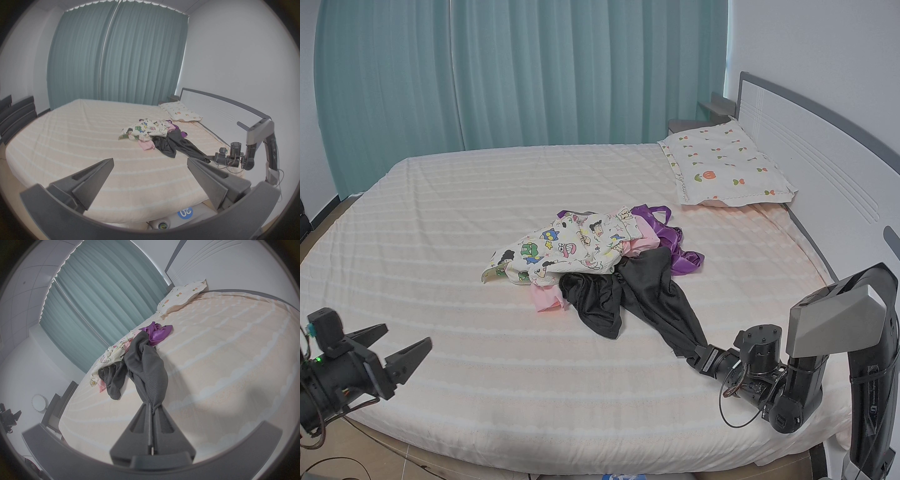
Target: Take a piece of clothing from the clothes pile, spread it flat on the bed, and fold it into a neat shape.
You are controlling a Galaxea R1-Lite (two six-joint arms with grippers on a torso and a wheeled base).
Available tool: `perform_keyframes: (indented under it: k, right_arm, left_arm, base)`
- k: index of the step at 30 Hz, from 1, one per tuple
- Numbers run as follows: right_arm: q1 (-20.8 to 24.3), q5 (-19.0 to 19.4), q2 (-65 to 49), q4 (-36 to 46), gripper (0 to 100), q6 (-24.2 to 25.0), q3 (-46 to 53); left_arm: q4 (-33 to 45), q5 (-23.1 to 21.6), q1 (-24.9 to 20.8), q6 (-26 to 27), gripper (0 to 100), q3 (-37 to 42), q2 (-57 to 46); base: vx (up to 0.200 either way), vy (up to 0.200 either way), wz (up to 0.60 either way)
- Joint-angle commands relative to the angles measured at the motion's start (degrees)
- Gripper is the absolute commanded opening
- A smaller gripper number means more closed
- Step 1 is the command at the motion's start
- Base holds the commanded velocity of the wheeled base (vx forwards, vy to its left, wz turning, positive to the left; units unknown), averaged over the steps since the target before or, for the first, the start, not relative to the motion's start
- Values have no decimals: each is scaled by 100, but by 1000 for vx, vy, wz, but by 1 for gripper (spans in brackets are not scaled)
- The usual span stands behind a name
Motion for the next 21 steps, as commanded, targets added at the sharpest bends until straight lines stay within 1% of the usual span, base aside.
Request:
perform_keyframes:
  k: [1,3,7,8,9,11,17,19,20,21]
  right_arm:
    - [47,-50,21,-102,0,1,23]
    - [47,-50,21,-102,0,1,23]
    - [47,-41,21,-93,0,1,23]
    - [47,-41,21,-93,0,1,23]
    - [47,-41,30,-102,0,1,23]
    - [47,-41,30,-93,0,1,23]
    - [47,-41,39,-93,0,1,23]
    - [56,-41,39,-102,0,1,23]
    - [56,-41,39,-102,0,1,23]
    - [56,-41,39,-102,0,1,23]
  left_arm:
    - [-2561,1705,-1589,-1436,100,-953,4965]
    - [-2605,1828,-1703,-1436,100,-1252,5378]
    - [-2605,1855,-1782,-1436,100,-1638,5791]
    - [-2605,1855,-1782,-1436,100,-1638,5791]
    - [-2605,1855,-1782,-1436,100,-1876,5976]
    - [-2605,1855,-1773,-1428,100,-2069,6090]
    - [-2605,1837,-1773,-1384,100,-2447,6433]
    - [-2517,1820,-1712,-1410,100,-3036,6723]
    - [-2517,1820,-1712,-1410,100,-3036,6723]
    - [-2482,1802,-1650,-1419,100,-3379,6969]
  base:
    - [0,0,0]
    - [0,0,0]
    - [0,0,0]
    - [0,0,0]
    - [0,0,0]
    - [0,0,0]
    - [0,0,0]
    - [0,0,0]
    - [0,0,0]
    - [0,0,0]
